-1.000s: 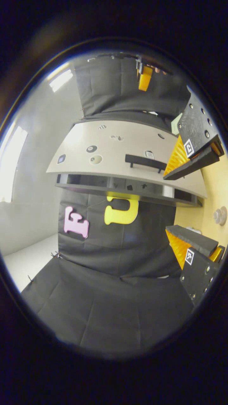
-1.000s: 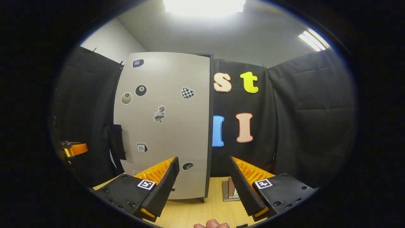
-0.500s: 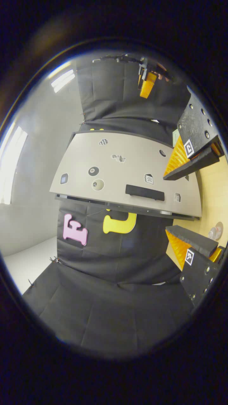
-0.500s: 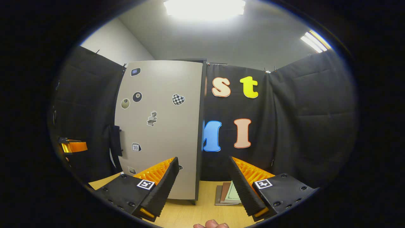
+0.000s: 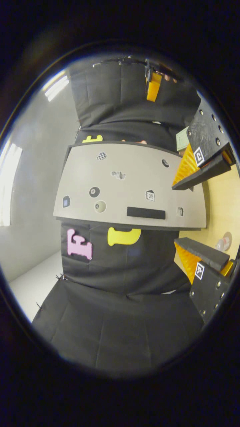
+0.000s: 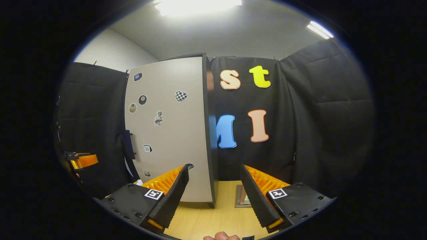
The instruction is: Open the cabinet door with the right hand, grasp the bottle in the cabinet with the left hand and place it on the coaster, then close the cabinet door with the right hand.
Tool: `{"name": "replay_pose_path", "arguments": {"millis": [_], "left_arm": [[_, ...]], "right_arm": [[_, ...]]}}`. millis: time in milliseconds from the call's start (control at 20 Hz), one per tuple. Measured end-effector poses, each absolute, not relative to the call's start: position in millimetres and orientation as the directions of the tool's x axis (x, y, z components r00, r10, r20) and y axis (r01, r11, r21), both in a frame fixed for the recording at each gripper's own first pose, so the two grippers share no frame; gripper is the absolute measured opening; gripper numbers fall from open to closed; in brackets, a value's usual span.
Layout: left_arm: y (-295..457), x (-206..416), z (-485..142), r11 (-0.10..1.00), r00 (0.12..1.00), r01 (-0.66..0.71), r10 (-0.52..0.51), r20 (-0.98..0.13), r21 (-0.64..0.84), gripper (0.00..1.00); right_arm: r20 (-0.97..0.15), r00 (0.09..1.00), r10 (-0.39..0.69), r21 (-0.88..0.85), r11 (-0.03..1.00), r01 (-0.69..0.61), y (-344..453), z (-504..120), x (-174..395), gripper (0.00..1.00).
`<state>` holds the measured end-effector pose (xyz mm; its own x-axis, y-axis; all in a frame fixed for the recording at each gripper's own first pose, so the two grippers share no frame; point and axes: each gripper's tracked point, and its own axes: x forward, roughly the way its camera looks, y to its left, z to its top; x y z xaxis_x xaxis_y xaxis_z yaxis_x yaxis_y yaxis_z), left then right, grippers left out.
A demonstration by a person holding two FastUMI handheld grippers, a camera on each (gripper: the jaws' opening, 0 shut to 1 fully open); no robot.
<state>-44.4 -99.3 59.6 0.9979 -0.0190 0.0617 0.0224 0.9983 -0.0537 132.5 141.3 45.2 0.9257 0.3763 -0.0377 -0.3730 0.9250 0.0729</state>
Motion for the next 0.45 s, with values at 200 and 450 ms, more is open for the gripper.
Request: {"name": "replay_pose_path", "arguments": {"millis": [200, 450], "left_arm": [[-100.1, -44.2, 57.4, 0.999, 0.998, 0.011, -0.009, 0.064, -0.034, 0.87], [-104.7, -27.7, 51.8, 0.999, 0.997, 0.048, -0.047, 0.066, -0.003, 0.89]], "right_arm": [[-0.066, 0.919, 0.389, 0.086, 0.919, -0.384, 148.2, 36.9, 131.8, 0.98], [-0.089, 0.929, 0.359, 0.061, 0.933, -0.355, 160.6, 28.6, 138.4, 0.92]]}}
